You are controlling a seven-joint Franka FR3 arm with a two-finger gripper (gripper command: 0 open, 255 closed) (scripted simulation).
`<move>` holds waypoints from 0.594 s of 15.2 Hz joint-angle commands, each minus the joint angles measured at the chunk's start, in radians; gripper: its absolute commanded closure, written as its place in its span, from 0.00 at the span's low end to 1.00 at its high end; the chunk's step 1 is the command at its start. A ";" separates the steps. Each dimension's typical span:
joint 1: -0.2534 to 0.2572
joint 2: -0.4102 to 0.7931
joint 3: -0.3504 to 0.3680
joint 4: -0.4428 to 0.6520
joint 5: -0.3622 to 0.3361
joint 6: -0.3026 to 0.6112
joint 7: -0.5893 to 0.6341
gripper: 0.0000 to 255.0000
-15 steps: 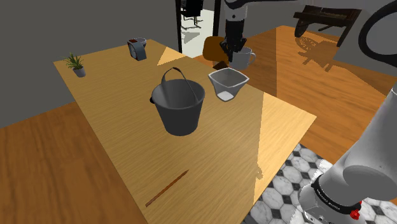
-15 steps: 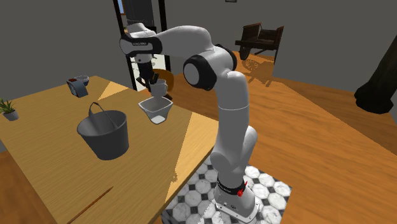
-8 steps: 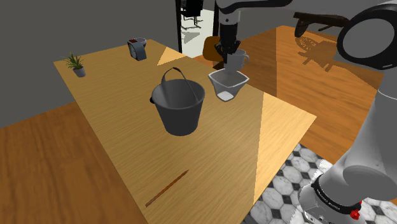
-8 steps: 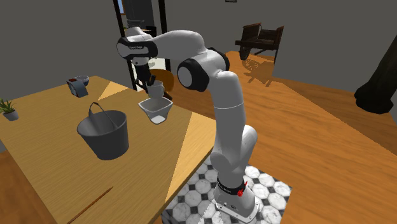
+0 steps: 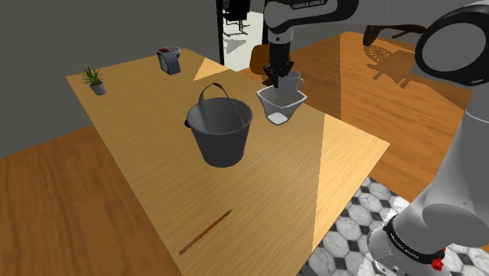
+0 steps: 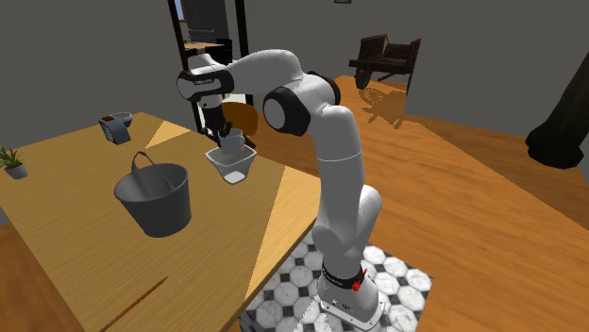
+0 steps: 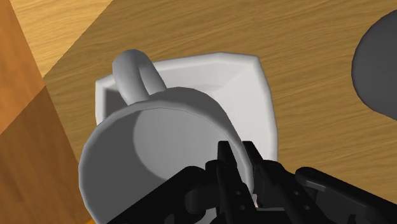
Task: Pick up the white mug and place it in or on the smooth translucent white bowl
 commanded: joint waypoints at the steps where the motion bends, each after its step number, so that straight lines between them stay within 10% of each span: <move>1: 0.000 -0.001 0.000 -0.028 0.000 0.028 0.001 1.00; 9: 0.000 0.000 0.000 -0.047 0.000 0.047 0.002 1.00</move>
